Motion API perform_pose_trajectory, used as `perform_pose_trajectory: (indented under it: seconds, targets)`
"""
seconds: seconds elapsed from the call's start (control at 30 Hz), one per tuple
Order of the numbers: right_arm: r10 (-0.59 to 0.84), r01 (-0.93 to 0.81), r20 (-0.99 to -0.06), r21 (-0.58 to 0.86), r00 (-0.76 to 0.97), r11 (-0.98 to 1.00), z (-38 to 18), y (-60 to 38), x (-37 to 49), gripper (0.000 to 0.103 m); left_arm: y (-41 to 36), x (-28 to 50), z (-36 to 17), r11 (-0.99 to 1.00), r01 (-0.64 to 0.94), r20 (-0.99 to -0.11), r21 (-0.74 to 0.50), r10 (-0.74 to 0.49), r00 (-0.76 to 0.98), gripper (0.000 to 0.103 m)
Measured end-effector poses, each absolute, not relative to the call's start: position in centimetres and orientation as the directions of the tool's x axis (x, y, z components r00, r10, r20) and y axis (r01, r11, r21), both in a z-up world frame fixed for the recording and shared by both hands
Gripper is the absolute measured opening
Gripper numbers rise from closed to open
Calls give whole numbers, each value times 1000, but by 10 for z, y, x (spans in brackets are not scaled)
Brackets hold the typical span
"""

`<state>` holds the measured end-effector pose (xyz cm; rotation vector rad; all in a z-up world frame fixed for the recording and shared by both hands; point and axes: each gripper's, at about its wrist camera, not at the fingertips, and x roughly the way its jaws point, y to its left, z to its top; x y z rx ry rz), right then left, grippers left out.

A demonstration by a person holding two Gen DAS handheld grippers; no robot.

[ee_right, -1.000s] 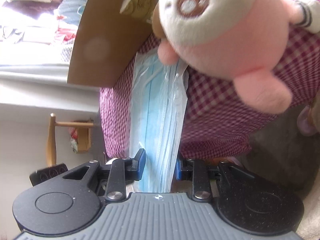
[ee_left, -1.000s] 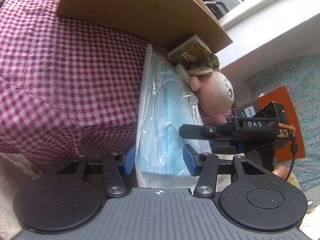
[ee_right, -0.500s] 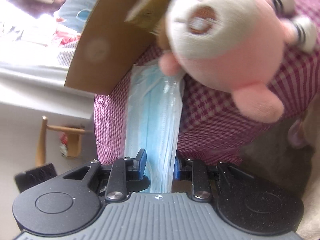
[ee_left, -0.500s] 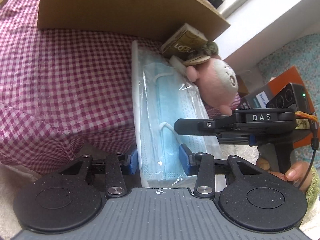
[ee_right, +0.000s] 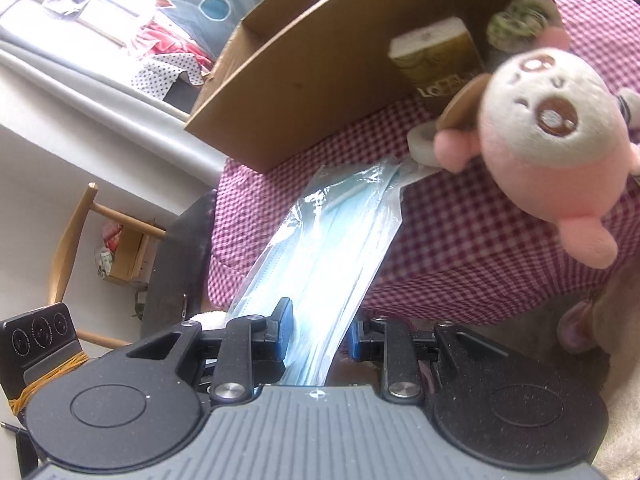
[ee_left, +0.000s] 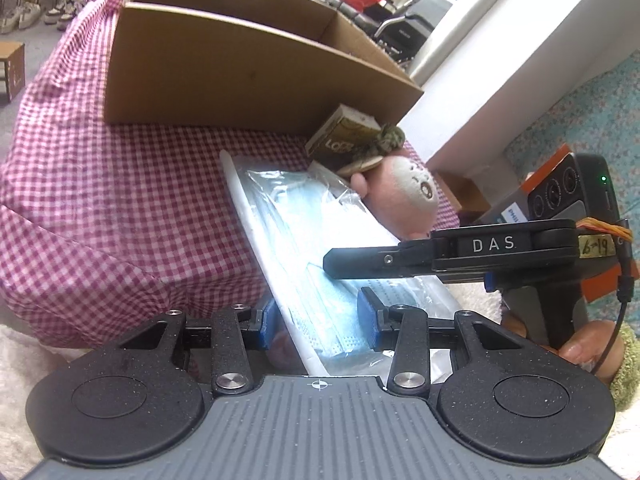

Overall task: Organize soft objects
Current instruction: 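Lift the face-mask packet up toward the cardboard box with the right gripper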

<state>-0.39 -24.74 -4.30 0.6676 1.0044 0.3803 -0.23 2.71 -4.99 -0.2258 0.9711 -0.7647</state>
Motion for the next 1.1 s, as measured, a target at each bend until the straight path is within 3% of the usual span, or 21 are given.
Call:
perform_pose_trajectory:
  seconds: [0.67,1.1]
  targets:
    - [596,-262,-533,574,600,776,34,-217,-3,29,38,-23,13,773,514,-570,-372,-627,530,40]
    - [574,-313,-471,522,669,793,64,-239,9,29,8,-2,34,768,568,-538,-298,-626,564,40]
